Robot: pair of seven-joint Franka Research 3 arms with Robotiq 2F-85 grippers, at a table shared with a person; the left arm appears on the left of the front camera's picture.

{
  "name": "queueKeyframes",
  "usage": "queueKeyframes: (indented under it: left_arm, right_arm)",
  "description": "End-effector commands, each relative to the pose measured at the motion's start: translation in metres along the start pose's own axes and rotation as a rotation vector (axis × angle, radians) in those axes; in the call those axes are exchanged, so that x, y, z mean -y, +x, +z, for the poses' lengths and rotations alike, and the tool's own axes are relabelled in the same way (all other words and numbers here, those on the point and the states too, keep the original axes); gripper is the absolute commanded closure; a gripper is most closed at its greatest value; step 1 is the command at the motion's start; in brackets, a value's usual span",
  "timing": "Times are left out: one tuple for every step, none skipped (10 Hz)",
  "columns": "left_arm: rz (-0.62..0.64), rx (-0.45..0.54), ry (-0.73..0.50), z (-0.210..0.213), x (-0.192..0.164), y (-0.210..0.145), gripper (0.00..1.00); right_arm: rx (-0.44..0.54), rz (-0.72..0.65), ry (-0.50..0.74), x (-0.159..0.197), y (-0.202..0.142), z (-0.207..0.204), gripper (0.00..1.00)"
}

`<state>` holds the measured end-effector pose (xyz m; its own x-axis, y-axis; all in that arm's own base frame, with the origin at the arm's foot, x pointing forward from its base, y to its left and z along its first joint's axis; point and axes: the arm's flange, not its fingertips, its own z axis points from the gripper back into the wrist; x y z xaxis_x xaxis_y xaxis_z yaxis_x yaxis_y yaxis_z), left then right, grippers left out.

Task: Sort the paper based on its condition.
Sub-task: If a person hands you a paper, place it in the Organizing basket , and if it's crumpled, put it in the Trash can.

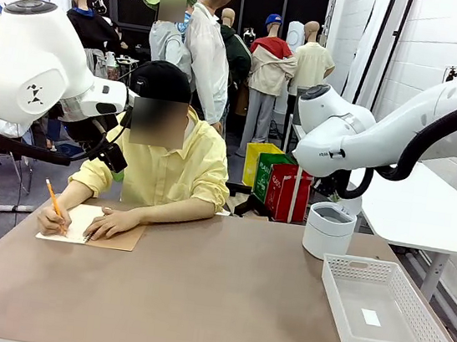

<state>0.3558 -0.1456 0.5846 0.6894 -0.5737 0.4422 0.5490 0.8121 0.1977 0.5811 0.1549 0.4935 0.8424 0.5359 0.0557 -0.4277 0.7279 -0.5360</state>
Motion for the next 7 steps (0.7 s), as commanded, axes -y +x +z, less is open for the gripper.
queueKeyframes:
  left_arm:
    - [0.002,0.005,0.000,0.001,-0.001,0.000,0.00]
    - [0.002,0.005,0.000,0.001,-0.001,0.000,0.00]
    - [0.002,0.005,0.000,0.001,-0.001,0.000,0.00]
    - [0.002,0.005,0.000,0.001,-0.001,0.000,0.00]
    - [0.002,0.005,0.000,0.001,-0.001,0.000,0.00]
    - [0.002,0.005,0.000,0.001,-0.001,0.000,0.00]
    - [0.002,0.005,0.000,0.001,-0.001,0.000,0.00]
  right_arm:
    - [0.005,-0.021,-0.025,0.000,0.006,-0.015,0.82]
    - [0.004,-0.021,-0.017,0.001,0.007,-0.021,0.82]
    - [0.002,-0.020,-0.015,0.001,0.010,-0.027,0.82]
    - [-0.005,-0.017,-0.011,0.003,0.012,-0.033,0.82]
    - [-0.013,-0.016,-0.011,0.004,0.016,-0.039,0.82]
    - [-0.016,-0.020,-0.015,0.006,0.017,-0.042,0.82]
    - [-0.014,-0.028,-0.019,0.007,0.019,-0.044,0.82]
